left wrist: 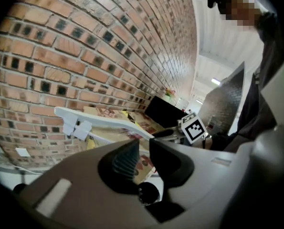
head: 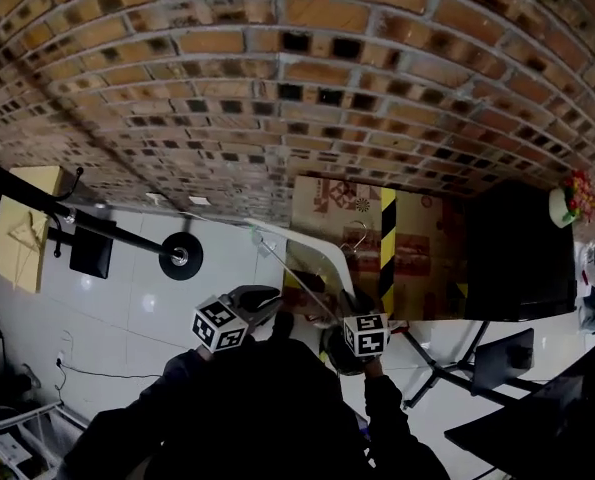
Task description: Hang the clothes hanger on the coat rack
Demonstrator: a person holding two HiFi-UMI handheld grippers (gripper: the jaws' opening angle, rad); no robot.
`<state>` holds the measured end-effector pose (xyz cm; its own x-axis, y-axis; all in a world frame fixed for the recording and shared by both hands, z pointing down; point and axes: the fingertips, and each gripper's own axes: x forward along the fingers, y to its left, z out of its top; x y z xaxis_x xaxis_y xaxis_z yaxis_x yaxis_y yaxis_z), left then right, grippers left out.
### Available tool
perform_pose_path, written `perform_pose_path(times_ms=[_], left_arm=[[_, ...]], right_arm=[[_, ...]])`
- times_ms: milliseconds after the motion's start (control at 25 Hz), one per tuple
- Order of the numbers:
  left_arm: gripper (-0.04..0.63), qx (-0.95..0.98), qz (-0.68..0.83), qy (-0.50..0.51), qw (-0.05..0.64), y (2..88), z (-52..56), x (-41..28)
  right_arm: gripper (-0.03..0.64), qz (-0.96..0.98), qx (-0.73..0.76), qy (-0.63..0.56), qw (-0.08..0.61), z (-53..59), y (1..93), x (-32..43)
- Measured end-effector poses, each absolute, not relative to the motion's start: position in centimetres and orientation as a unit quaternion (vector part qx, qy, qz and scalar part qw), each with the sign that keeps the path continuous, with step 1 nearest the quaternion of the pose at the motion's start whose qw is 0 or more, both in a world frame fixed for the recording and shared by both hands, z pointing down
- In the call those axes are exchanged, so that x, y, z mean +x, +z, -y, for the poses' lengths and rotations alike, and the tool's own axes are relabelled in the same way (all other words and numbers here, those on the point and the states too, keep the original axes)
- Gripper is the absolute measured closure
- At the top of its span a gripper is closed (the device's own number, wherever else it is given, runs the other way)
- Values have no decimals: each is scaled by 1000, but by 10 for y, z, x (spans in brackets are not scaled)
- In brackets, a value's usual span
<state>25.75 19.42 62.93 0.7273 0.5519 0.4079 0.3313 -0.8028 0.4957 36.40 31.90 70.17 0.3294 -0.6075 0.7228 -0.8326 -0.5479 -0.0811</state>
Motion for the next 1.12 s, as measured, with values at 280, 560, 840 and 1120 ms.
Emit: perform_pose_path(times_ms=[280,560,840,1120], left_arm=[[522,931,-156,246,221,620,-152,243],[523,948,-19,198,248,609,-82,178],[523,947,70,155,274,600,-25,106],[523,942,136,122,282,591,35,32]], right_arm=[[502,546,768,286,175,-241,637,373],[502,663,690,205,208,-122,586,342],[503,741,612,161,223,-19,553,264],[503,798,543,127,229,70,526,168]])
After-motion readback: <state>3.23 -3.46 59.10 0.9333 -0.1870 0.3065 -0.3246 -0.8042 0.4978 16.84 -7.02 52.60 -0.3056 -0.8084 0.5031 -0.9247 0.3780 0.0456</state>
